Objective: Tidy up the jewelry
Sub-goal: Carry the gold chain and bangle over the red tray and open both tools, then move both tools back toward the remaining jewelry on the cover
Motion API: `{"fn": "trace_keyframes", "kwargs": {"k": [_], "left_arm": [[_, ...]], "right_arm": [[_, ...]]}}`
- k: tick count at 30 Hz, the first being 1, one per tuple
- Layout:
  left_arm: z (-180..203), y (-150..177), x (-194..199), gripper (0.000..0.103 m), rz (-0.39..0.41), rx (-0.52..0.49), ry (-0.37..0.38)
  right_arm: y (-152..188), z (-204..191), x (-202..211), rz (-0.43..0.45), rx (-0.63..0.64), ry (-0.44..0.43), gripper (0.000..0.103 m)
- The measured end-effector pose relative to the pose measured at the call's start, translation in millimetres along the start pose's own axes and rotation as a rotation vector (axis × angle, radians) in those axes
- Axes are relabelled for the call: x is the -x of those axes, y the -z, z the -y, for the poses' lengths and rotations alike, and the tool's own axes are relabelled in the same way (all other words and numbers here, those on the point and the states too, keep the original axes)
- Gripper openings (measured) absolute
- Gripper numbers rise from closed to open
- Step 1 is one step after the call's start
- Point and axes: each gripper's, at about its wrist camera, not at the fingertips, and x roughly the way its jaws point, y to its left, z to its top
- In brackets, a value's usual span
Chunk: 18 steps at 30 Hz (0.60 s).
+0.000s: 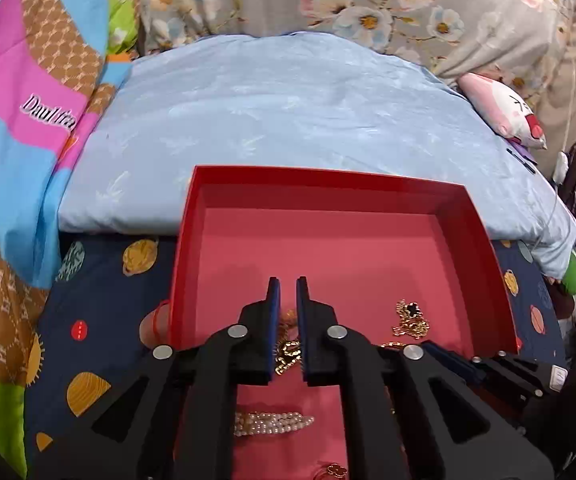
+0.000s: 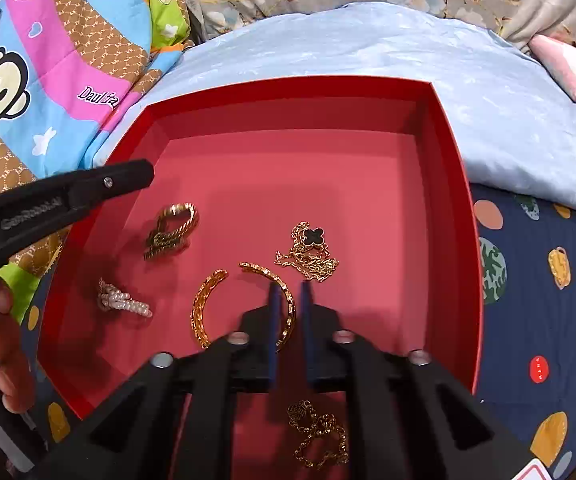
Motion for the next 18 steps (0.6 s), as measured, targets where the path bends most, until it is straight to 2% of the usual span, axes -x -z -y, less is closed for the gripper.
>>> {"fn": "trace_keyframes", "kwargs": {"k": [1,2,3,7,10,14,18], "left_arm": [[-2,0,0,0.017,-0.001,0.013,-0.005],[-4,0,3,0.028,0.003,0.026,-0.018],[-7,0,9,0.033,0.016,0.039,-0.024],[-17,0,42,0.035,0.065,0.056,-0.030],[-24,10,76,0.045,0.098,0.073,-0.017],[-29,41,117,0.046,0.112,0.081,-0.014],[-32,86,144,0.046,0.075,0.101,-0.010]], "right_arm": [[0,0,4,0.015,0.001,0.005,0.023],[-1,0,13,0.039,0.003,0.010,0.025],[0,0,24,0.067,0.006,0.013,0.026],[7,3,75,0.159,-0.010,-0.017,0.033],[23,6,113,0.204,-0.029,-0.056,0.035],[54,4,154,0.227,-0.045,-0.100,0.035],[94,-5,184,0.217,-0.019,-0.101,0.035]]}}
